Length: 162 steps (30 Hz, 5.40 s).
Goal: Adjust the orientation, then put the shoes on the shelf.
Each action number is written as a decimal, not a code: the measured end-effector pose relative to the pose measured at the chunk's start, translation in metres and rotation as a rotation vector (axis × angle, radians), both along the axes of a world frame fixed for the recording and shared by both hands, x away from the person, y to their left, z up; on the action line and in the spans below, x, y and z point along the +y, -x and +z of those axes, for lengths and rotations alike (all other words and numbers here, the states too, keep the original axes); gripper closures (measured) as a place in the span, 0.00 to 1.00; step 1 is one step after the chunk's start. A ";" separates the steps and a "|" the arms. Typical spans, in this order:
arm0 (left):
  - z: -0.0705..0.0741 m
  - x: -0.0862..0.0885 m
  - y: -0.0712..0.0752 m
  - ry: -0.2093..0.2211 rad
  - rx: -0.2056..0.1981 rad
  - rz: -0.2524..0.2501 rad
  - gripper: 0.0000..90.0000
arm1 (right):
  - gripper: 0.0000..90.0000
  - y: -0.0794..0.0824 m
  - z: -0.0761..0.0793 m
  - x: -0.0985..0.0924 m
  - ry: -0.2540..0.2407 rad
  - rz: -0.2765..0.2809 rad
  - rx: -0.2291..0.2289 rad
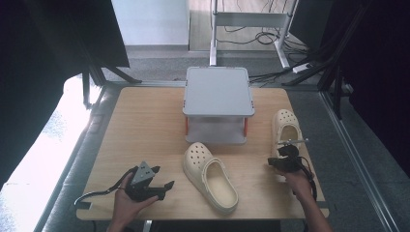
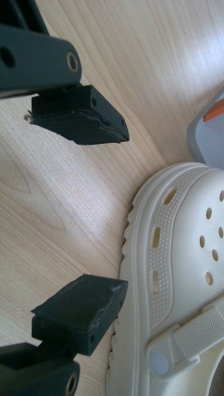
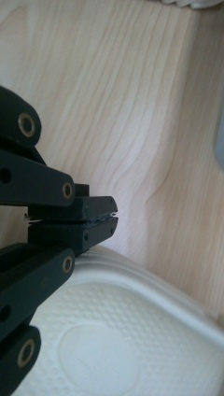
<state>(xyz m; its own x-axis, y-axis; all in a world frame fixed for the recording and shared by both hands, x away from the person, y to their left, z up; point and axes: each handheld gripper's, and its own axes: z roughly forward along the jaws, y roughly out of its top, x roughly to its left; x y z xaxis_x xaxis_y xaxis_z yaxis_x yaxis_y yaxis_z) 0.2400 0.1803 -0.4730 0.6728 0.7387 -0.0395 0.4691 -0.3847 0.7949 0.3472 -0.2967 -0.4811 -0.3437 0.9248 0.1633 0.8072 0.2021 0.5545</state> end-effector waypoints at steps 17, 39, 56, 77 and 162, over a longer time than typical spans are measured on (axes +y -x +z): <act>0.000 0.000 0.000 -0.005 0.001 0.003 0.28 | 0.95 0.012 0.012 -0.057 0.005 0.022 0.012; 0.000 0.000 0.000 -0.008 0.001 0.002 0.28 | 0.73 -0.045 0.063 -0.055 0.086 0.051 -0.020; 0.000 0.001 0.000 -0.012 -0.002 0.003 0.28 | 0.85 -0.097 0.041 -0.045 0.095 0.030 0.076; 0.000 0.000 0.000 -0.002 0.000 0.002 0.28 | 0.87 -0.011 0.077 -0.020 0.071 0.182 -0.016; 0.000 0.000 0.000 -0.007 0.000 -0.002 0.28 | 0.72 0.014 0.052 0.161 0.094 0.529 0.062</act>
<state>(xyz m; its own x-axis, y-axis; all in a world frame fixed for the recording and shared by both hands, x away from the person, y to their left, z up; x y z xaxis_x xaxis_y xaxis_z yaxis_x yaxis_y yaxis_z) 0.2404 0.1805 -0.4734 0.6742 0.7378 -0.0345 0.4687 -0.3912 0.7920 0.3335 -0.1354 -0.4295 -0.7589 0.6394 0.1233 0.6124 0.6365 0.4688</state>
